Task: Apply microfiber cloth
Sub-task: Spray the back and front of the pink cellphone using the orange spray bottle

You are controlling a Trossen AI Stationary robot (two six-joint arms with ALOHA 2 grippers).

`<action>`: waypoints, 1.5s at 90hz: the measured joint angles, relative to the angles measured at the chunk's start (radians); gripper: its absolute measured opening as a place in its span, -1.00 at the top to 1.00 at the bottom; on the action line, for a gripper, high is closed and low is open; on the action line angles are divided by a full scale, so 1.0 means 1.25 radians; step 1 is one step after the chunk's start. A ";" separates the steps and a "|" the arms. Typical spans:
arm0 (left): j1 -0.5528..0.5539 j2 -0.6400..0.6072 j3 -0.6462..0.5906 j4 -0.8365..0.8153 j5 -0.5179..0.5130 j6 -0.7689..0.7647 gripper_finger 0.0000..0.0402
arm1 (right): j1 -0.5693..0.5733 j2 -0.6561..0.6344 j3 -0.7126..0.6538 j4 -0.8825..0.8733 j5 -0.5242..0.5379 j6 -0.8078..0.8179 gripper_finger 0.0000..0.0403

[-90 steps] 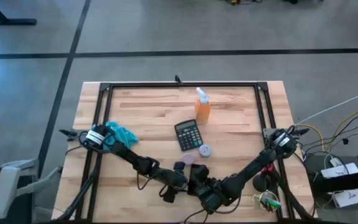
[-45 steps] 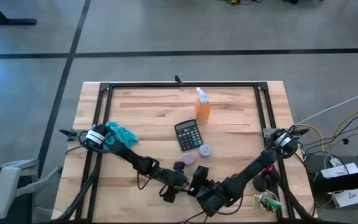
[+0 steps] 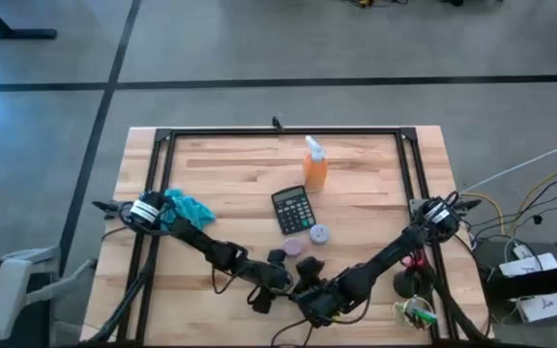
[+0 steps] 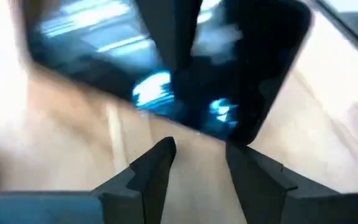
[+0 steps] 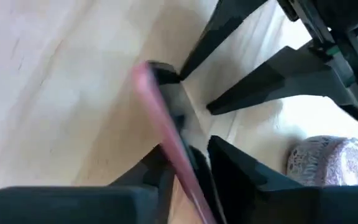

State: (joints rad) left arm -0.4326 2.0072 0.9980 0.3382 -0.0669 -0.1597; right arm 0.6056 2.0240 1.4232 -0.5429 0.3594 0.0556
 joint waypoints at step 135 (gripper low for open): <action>-0.166 -0.463 -0.414 0.791 -0.438 0.455 -0.18 | -0.166 -0.159 0.122 0.642 0.023 -0.176 0.97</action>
State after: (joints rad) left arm -0.6395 1.4289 0.4805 1.3270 -0.6148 0.4091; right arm 0.3978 1.8256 1.5753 0.2594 0.3876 -0.1650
